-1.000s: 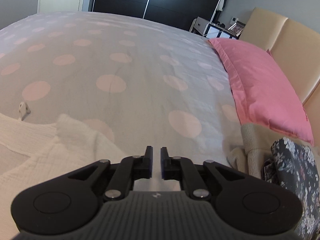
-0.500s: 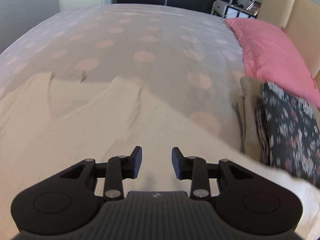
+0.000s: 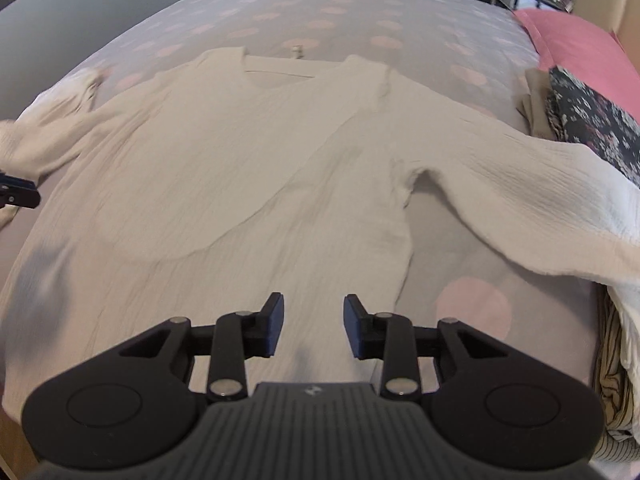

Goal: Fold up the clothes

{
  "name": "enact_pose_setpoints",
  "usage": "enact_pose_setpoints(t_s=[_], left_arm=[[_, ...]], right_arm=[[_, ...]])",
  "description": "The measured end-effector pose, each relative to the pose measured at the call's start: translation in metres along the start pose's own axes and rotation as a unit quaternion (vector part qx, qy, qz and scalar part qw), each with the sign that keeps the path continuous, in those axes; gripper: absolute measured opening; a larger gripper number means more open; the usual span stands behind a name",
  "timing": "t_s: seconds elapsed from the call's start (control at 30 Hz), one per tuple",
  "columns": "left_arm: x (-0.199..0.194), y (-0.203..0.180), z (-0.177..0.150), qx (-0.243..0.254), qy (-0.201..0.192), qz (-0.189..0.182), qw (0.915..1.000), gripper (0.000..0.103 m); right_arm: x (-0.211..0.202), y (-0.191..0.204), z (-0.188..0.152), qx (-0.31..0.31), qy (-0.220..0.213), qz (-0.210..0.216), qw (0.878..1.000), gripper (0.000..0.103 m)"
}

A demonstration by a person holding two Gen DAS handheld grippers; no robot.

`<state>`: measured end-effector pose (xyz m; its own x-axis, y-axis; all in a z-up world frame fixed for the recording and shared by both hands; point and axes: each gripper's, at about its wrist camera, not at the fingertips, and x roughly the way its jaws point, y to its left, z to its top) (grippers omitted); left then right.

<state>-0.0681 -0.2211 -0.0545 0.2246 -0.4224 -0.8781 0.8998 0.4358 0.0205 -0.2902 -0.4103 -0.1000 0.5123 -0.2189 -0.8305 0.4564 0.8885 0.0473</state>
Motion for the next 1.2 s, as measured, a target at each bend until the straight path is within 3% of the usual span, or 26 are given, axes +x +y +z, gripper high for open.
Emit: enact_pose_setpoints(t_s=[0.23,0.4,0.57,0.7,0.8,0.9,1.0,1.1,1.2], left_arm=[[-0.012,-0.071,-0.042,0.046,-0.004,-0.047,0.9978,0.022],[-0.018,-0.123,-0.062,0.089,-0.024,-0.082,0.9924,0.042],[-0.017,-0.172,-0.073,0.135,-0.043,-0.113,0.9834,0.047],[-0.002,-0.210,-0.085,0.219,-0.031,-0.093,0.9708,0.048],[0.014,-0.219,-0.088,0.241,-0.014,-0.068,0.9682,0.048],[0.029,-0.213,-0.084,0.224,0.008,-0.054,0.9731,0.038],[0.039,-0.197,-0.075,0.182,0.028,-0.064,0.9809,0.015],[0.040,-0.173,-0.067,0.126,0.033,-0.103,0.9861,0.007],[0.036,-0.153,-0.060,0.090,0.023,-0.128,0.9874,0.005]], right_arm=[[-0.017,0.035,-0.044,-0.069,0.009,0.036,0.997,0.036],[-0.024,0.051,-0.074,-0.130,0.027,0.062,0.989,0.036],[-0.020,0.057,-0.098,-0.159,0.059,0.068,0.983,0.036],[-0.010,0.063,-0.108,-0.184,0.080,0.045,0.979,0.036],[-0.003,0.068,-0.116,-0.202,0.096,0.027,0.974,0.040],[0.003,0.065,-0.116,-0.198,0.097,0.023,0.975,0.046],[0.006,0.058,-0.110,-0.181,0.085,0.020,0.980,0.046],[0.009,0.052,-0.101,-0.169,0.062,-0.004,0.984,0.046],[0.009,0.047,-0.093,-0.152,0.035,-0.021,0.988,0.045]])
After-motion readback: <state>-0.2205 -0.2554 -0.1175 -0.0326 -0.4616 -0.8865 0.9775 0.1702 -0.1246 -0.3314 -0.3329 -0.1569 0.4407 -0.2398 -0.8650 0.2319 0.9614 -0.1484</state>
